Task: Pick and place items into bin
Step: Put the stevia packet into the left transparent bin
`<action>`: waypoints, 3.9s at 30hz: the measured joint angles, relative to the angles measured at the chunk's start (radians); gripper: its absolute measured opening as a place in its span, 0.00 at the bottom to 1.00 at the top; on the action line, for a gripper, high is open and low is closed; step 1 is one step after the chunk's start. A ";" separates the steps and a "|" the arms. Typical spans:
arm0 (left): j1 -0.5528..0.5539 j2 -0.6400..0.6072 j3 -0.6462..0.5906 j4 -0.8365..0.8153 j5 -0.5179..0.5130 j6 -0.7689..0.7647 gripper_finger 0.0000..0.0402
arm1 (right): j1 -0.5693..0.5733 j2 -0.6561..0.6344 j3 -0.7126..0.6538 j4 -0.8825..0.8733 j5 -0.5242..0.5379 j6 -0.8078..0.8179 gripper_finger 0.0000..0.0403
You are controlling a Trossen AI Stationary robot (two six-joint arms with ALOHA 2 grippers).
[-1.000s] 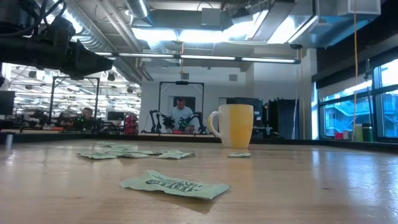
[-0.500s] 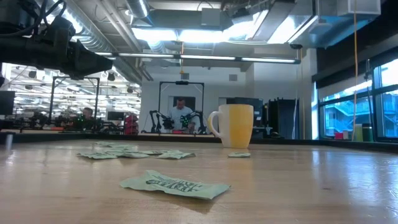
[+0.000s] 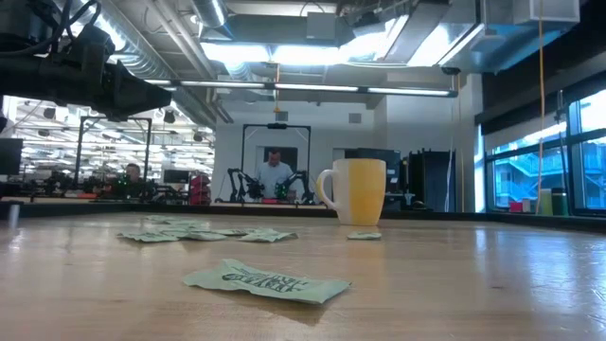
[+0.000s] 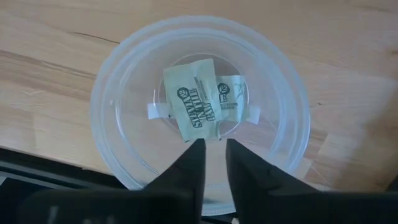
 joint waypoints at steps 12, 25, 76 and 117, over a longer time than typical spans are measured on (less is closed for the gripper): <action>0.000 0.000 0.000 0.003 0.000 0.000 0.32 | -0.048 -0.017 0.257 -0.375 0.220 -0.076 0.26; 0.000 0.007 0.000 -0.009 0.049 -0.101 0.32 | -0.353 -0.062 0.281 -0.530 0.334 -0.619 0.26; -0.587 1.211 0.517 -0.134 0.217 0.313 0.31 | -0.755 -0.992 -0.726 0.719 0.501 -1.601 0.13; -0.642 1.515 0.519 -0.050 0.124 0.233 0.04 | -0.754 -0.991 -0.726 0.688 0.500 -1.626 0.13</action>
